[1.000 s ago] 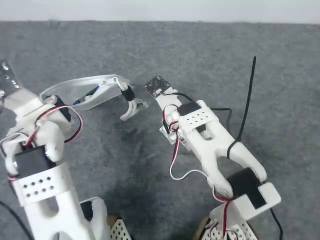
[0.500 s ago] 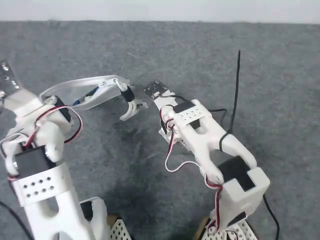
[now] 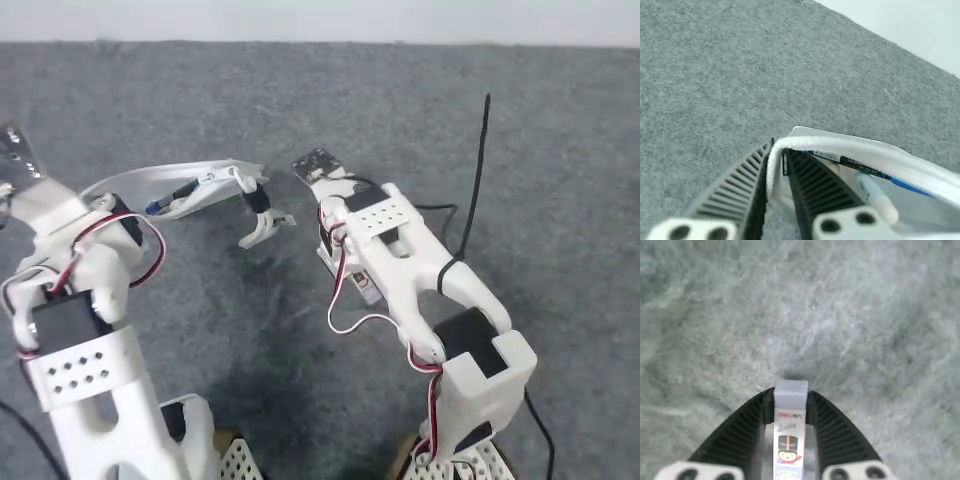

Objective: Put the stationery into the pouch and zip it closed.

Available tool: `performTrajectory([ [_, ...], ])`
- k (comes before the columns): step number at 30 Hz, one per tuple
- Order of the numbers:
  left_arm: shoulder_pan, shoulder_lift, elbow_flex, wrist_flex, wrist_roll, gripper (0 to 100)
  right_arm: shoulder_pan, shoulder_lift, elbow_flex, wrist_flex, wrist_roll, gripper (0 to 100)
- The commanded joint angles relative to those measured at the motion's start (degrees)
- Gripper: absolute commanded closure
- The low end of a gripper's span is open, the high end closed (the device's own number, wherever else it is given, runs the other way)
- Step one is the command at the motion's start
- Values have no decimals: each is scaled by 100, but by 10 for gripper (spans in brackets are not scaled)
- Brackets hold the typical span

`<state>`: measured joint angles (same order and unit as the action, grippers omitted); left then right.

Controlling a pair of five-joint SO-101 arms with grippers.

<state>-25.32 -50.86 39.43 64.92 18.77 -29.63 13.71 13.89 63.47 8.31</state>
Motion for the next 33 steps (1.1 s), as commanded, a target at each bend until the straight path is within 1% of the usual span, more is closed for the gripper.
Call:
performTrajectory([
  [1, -18, 132, 31, -70, -62, 989, -110, -57, -703, 646, -492, 993],
  [5, -9, 132, 31, -70, -62, 989, -312, -66, -993, 884, -1029, 993],
  [7, -9, 132, 31, -70, -62, 989, -418, -66, -1134, 1051, -1108, 993],
  [10, -9, 132, 31, -70, -62, 989, -514, -66, -1371, 1358, -941, 993],
  [14, -9, 132, 31, -70, -62, 989, -514, -66, -1758, 1886, -501, 993],
  [20, -9, 132, 40, -70, -62, 989, -514, -66, -2558, 3143, 79, 993],
  [23, -9, 132, 40, -70, -62, 989, -514, -66, -2927, 3670, 176, 993],
  [29, -9, 132, 40, -70, -62, 989, -523, -145, -3095, 3908, 176, 993],
  [33, -9, 132, 40, -70, -62, 989, -514, -848, -2760, 3908, 185, 993],
])
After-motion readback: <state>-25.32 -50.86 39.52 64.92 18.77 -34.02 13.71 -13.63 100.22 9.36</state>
